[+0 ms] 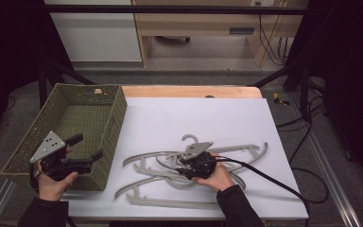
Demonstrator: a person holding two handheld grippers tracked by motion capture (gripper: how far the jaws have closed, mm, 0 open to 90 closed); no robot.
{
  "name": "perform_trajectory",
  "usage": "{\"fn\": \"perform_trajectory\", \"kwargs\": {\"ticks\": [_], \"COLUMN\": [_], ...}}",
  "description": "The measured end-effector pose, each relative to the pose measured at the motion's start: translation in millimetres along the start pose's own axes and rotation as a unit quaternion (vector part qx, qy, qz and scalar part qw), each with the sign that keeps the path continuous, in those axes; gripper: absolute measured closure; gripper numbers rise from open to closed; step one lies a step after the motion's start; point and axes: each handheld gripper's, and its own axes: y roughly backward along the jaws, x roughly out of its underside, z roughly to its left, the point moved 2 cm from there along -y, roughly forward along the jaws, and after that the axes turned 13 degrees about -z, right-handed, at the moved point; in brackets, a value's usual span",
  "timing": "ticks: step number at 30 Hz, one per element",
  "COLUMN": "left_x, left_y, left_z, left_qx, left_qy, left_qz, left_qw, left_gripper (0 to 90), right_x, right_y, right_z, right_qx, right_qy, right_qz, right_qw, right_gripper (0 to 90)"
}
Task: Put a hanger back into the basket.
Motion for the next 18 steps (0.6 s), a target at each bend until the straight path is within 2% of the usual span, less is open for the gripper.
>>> {"fn": "perform_trajectory", "kwargs": {"ticks": [1, 2, 3, 4, 6, 8, 9, 10, 11, 12, 13, 14, 16, 18], "left_x": [-0.2, -0.2, -0.6, -0.6, -0.5, 0.0, 0.0, 0.7, 0.8, 0.9, 0.9, 1.2, 1.3, 1.6], "left_y": [0.4, 0.4, 0.4, 0.2, -1.0, -1.8, -1.8, -2.9, -3.4, -3.5, -3.5, -4.2, -4.5, -5.6], "left_z": [0.1, 0.1, -0.4, -1.0, -2.6, -3.6, -3.6, -4.7, -5.3, -5.4, -5.4, -6.3, -6.8, -8.3], "left_qx": [0.000, 0.000, 0.000, 0.001, 0.001, 0.003, 0.003, 0.004, 0.004, 0.005, 0.005, 0.005, 0.005, 0.005], "left_qy": [0.000, 0.000, 0.000, -0.001, 0.000, -0.004, -0.004, -0.005, -0.002, -0.004, -0.004, -0.005, -0.006, -0.005], "left_qz": [0.000, 0.000, -0.001, -0.001, -0.001, 0.003, 0.003, 0.005, 0.003, 0.005, 0.005, 0.006, 0.008, 0.007], "left_qw": [1.0000, 1.0000, 1.0000, 1.0000, 1.0000, 1.0000, 1.0000, 1.0000, 1.0000, 1.0000, 1.0000, 1.0000, 0.9999, 0.9999], "left_gripper": [7.0, 7.0, 7.0, 7.0, 7.0, 7.0, 7.0, 7.0, 7.0, 7.0, 7.0, 7.0, 7.0, 7.0], "right_x": [-2.7, -2.7, -6.1, -6.3, -3.6, 3.9, 3.9, 16.6, 26.2, 32.5, 40.9, 49.5, 63.9, 76.3], "right_y": [8.7, 8.7, 30.0, 41.3, 63.9, 84.6, 84.6, 101.8, 110.3, 114.5, 118.8, 122.6, 126.9, 129.2], "right_z": [-2.5, -2.5, -8.7, -12.3, -19.7, -26.4, -26.4, -32.2, -33.9, -35.6, -36.7, -38.9, -41.6, -46.8], "right_qx": [0.015, 0.015, 0.054, 0.070, 0.115, 0.154, 0.154, 0.189, 0.206, 0.216, 0.229, 0.237, 0.255, 0.276], "right_qy": [-0.003, -0.003, -0.017, -0.024, -0.042, -0.061, -0.061, -0.085, -0.104, -0.112, -0.128, -0.136, -0.166, -0.184], "right_qz": [-0.014, -0.014, -0.028, -0.036, -0.041, -0.041, -0.041, -0.037, -0.030, -0.024, -0.017, -0.010, -0.001, 0.001], "right_qw": [0.9998, 0.9998, 0.9980, 0.9966, 0.9917, 0.9853, 0.9853, 0.9776, 0.9724, 0.9697, 0.9647, 0.9619, 0.9526, 0.9433], "right_gripper": [54.1, 54.1, 50.2, 48.1, 45.5, 42.9, 42.9, 41.1, 41.3, 40.6, 39.6, 39.3, 37.1, 34.9]}}
